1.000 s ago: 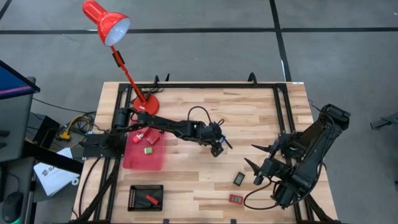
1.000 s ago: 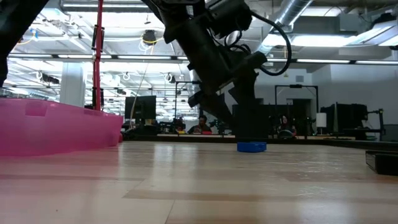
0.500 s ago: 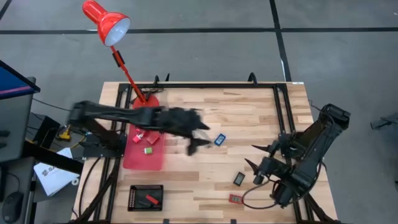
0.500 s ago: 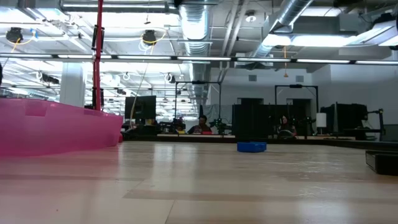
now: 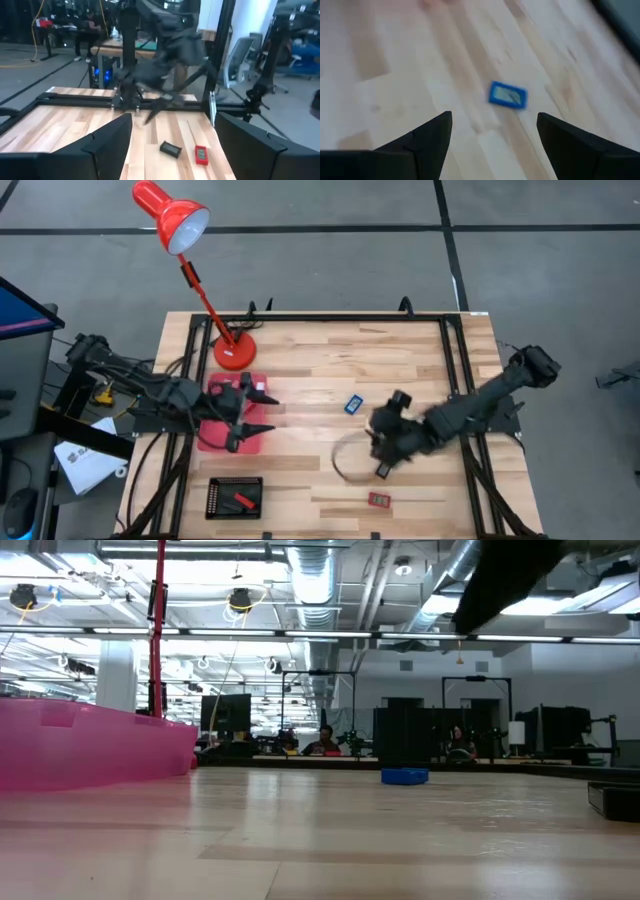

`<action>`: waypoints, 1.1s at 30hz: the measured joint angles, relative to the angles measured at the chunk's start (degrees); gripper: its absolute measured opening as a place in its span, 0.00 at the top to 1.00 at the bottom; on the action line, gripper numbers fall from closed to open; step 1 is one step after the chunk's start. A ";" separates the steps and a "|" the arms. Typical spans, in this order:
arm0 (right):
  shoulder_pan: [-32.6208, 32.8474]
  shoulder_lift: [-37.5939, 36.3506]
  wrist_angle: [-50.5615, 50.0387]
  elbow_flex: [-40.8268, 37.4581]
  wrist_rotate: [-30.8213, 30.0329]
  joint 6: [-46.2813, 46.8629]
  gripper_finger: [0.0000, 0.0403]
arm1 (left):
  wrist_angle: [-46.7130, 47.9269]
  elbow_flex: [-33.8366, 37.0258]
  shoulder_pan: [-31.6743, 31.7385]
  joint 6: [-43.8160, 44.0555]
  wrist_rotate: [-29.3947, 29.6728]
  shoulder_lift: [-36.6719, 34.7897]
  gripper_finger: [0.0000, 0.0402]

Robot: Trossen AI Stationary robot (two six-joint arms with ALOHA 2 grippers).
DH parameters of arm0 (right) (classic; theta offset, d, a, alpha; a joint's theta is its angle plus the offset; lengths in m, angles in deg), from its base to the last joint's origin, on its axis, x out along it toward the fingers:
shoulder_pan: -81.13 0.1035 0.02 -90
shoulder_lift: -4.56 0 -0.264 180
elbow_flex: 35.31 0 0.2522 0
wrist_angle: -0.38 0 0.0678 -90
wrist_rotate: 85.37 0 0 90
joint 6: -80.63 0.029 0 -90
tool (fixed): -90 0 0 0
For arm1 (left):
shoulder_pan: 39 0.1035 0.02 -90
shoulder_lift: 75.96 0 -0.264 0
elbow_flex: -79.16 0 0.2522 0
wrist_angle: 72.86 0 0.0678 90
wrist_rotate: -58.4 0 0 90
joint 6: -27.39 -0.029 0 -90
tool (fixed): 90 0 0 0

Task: Pick & Place Office items
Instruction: Put the blue digital timer into the black bin

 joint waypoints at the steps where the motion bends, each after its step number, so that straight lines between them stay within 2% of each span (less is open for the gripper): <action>1: -2.68 0.02 -1.17 -0.02 1.85 1.23 0.29 | 0.04 0.87 -0.36 0.14 0.08 -1.36 0.30; 5: -13.48 0.04 -1.18 -2.02 5.54 1.79 0.29 | 0.78 2.02 -1.42 -0.30 0.01 -5.39 0.30; 12: -29.34 0.08 12.27 -12.14 23.15 -2.25 0.29 | 4.60 2.32 -3.62 -0.40 0.00 -6.25 0.30; 15: -32.87 0.10 12.41 -16.29 27.09 -1.19 0.29 | 5.88 2.33 -4.19 -0.05 0.00 -6.06 0.30; 19: -33.51 0.13 17.59 -20.58 31.01 -1.25 0.29 | 6.78 2.33 -4.47 1.36 -0.02 -6.08 0.30; 27: -31.32 1.69 23.27 -21.51 31.14 -1.16 0.29 | 6.68 2.31 -4.45 1.44 0.00 -6.08 0.30; 29: -30.45 3.89 26.81 -21.20 31.22 -5.35 0.29 | 6.69 2.31 -4.43 1.44 0.00 -6.06 0.30; 33: -27.94 7.99 30.77 -18.89 31.01 -20.80 0.29 | 6.86 2.24 -4.31 1.44 0.06 -5.64 0.30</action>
